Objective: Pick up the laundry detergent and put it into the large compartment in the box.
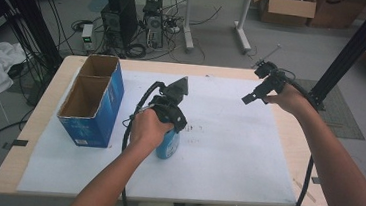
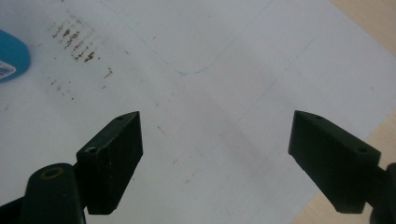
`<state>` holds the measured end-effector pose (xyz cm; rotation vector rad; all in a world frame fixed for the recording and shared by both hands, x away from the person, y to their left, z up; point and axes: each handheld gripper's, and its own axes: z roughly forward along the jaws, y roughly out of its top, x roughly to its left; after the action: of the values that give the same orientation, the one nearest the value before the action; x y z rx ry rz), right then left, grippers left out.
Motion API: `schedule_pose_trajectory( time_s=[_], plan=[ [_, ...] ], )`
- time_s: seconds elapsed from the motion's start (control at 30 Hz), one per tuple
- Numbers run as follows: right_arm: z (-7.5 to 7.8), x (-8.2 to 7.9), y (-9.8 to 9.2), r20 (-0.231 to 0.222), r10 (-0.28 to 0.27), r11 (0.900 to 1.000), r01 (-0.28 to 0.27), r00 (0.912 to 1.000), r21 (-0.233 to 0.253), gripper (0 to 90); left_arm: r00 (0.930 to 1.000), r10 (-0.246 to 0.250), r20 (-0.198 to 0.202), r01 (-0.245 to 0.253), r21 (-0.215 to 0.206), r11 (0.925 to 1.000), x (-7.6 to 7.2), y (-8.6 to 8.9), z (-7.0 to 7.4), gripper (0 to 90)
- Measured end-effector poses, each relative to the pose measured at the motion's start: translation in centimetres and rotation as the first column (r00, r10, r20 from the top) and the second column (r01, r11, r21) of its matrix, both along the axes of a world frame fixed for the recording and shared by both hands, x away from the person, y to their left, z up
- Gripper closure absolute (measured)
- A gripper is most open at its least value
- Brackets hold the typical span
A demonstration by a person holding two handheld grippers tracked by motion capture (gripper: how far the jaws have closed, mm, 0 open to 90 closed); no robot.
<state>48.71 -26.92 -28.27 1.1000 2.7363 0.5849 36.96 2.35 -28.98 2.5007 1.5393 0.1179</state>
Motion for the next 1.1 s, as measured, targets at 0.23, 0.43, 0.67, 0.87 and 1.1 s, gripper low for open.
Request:
schedule_pose_trajectory(
  time_s=[0.23,0.43,0.67,0.87,1.1],
  plan=[
    [0.2,-0.2,-0.2,0.001,-0.002,1.000,0.002,1.0000,0.002,18.0,0.9999,0.001,0.016,-0.001,-0.012,0.9999,0.0,0.3,2.5,37.6],
    [0.3,-0.4,-0.3,0.001,-0.001,1.000,0.001,1.0000,0.003,18.2,0.9992,0.005,0.039,-0.004,-0.008,1.0000,0.0,0.9,5.3,37.6],
    [0.4,-0.4,-0.4,0.002,0.002,1.000,-0.002,1.0000,0.010,18.3,0.9985,0.023,0.050,-0.023,-0.013,0.9997,0.0,1.9,8.3,37.7],
    [0.6,-0.5,-0.4,-0.001,0.000,1.000,0.000,1.0000,0.010,18.2,0.9961,0.047,0.075,-0.045,-0.023,0.9987,-0.2,3.0,11.5,37.7],
    [0.8,-0.5,-0.3,0.008,0.016,1.000,-0.016,0.9998,0.014,17.9,0.9932,0.082,0.083,-0.080,-0.031,0.9963,0.0,4.6,15.1,37.7]
  ],
)
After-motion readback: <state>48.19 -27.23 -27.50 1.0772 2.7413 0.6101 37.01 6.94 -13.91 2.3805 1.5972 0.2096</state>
